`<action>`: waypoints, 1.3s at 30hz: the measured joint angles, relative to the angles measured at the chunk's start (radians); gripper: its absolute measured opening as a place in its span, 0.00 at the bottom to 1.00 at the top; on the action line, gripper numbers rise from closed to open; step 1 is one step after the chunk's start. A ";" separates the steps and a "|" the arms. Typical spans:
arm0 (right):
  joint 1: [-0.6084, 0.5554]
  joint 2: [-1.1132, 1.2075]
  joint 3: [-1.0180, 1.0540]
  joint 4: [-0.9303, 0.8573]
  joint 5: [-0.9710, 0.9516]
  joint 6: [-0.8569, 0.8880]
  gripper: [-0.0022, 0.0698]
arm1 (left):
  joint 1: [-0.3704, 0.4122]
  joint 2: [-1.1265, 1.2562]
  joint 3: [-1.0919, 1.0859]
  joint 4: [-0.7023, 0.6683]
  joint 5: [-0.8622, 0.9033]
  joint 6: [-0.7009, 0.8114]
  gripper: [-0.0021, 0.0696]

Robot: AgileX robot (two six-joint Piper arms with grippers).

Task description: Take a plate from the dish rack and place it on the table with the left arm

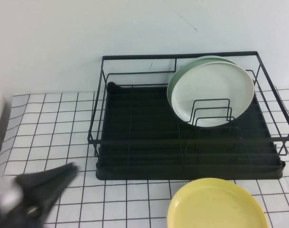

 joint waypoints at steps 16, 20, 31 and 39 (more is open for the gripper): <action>0.000 0.000 0.000 0.000 0.000 0.000 0.03 | 0.627 -0.662 0.403 0.111 -0.010 -0.174 0.03; 0.000 0.000 0.000 0.000 0.000 0.000 0.03 | 0.693 -0.667 0.403 0.149 0.159 -0.208 0.03; 0.000 0.000 0.000 0.000 0.000 0.000 0.03 | 0.702 -0.667 0.401 0.222 0.350 -0.217 0.03; 0.000 0.000 0.000 0.000 0.000 0.000 0.03 | 0.702 -0.667 0.401 0.223 0.351 -0.217 0.03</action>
